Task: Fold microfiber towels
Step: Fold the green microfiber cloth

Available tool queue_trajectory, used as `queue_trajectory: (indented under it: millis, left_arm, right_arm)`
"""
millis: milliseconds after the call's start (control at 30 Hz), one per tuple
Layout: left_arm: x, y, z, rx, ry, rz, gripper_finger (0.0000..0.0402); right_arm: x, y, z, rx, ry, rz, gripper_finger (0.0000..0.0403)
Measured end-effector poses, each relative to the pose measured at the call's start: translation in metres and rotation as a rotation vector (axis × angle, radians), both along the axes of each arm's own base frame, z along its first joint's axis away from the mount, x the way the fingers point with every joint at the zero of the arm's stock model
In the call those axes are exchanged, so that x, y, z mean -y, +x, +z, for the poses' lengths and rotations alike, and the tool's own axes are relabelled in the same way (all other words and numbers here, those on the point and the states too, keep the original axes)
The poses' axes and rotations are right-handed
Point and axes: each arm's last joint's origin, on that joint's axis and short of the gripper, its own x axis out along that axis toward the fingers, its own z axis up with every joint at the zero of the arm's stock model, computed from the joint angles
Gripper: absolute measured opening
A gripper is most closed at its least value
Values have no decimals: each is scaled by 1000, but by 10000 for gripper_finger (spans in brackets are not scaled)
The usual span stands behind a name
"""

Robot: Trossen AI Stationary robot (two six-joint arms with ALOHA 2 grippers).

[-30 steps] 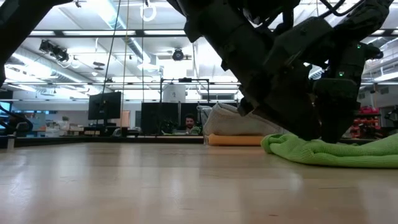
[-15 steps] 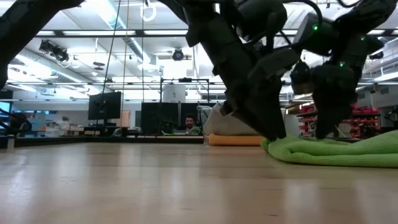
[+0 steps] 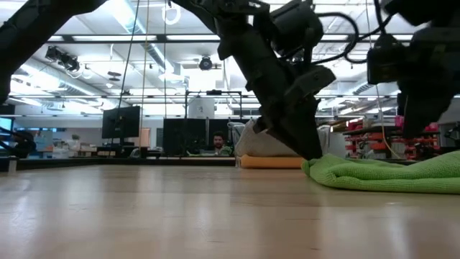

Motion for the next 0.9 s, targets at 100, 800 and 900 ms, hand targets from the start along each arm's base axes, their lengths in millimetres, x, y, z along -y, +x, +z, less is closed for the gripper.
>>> queue_trajectory:
  millis: [100, 800, 900]
  left_arm:
    - [-12, 0, 0, 2, 12, 11, 116]
    - [-22, 3, 2, 38, -24, 1, 113]
    - [-21, 3, 2, 36, -23, -9, 108]
  right_arm:
    - [-11, -2, -2, -1, -16, -12, 1]
    - [-50, 25, -33, -101, -36, 129, 0]
    - [-55, 26, -41, -125, -38, 140, 0]
